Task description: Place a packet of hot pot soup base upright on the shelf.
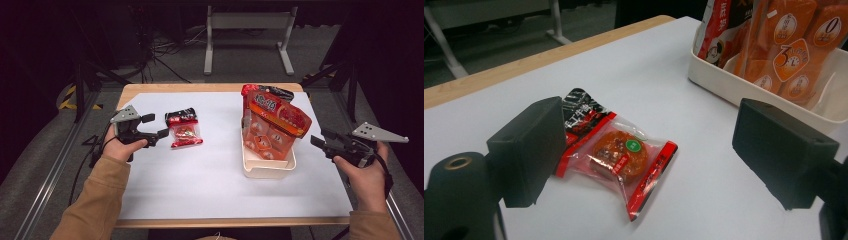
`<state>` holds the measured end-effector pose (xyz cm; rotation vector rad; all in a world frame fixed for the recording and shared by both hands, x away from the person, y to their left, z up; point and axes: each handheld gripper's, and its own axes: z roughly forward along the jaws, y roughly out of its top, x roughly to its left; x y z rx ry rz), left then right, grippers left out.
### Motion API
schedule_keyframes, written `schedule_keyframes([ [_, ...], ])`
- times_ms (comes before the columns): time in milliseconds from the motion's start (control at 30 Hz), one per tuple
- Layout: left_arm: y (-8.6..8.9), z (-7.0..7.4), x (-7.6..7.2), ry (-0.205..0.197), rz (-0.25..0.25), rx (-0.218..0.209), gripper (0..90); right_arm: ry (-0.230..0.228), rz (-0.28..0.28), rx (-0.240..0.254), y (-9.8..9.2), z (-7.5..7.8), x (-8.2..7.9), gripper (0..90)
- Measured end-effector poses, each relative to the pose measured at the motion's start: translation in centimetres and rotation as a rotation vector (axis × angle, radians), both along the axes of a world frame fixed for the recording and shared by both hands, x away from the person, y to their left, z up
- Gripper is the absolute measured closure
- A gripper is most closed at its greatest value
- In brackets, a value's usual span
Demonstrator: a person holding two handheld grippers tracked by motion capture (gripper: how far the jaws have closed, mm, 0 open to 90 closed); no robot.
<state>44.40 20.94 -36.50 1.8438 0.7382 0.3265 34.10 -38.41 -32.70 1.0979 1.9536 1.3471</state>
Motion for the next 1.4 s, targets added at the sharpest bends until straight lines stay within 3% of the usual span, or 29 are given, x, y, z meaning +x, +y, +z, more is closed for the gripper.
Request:
schedule_keyframes([
  [133,-0.1,0.4,0.6,-0.001,0.010,0.001,14.6,0.003,-0.007,0.008,0.1,-1.1,0.3,45.5],
  [300,-0.2,0.5,1.4,0.018,0.019,-0.028,15.1,0.023,-0.012,-0.013,0.4,-1.7,0.8,44.5],
  [367,-0.3,0.3,1.8,0.017,0.029,-0.013,15.3,0.029,-0.009,-0.006,0.5,-2.0,1.1,44.3],
  [533,-0.3,-0.3,2.9,0.024,0.057,-0.027,17.9,0.039,-0.005,-0.004,0.6,-2.5,1.5,44.2],
  [600,-0.2,-0.7,3.7,0.060,0.064,-0.020,22.2,0.038,-0.006,-0.006,0.5,-2.6,1.6,44.1],
  [733,-0.1,-0.8,4.6,0.056,0.082,-0.020,24.9,0.041,-0.008,-0.002,0.4,-2.7,1.8,44.1],
  [1100,0.1,-2.3,7.1,0.091,0.127,-0.037,25.0,0.062,0.000,-0.009,0.3,-3.5,2.7,43.6],
  [1400,-0.4,-4.4,9.3,0.101,0.142,0.003,25.4,0.082,0.009,-0.013,0.7,-4.0,3.4,42.1],
])
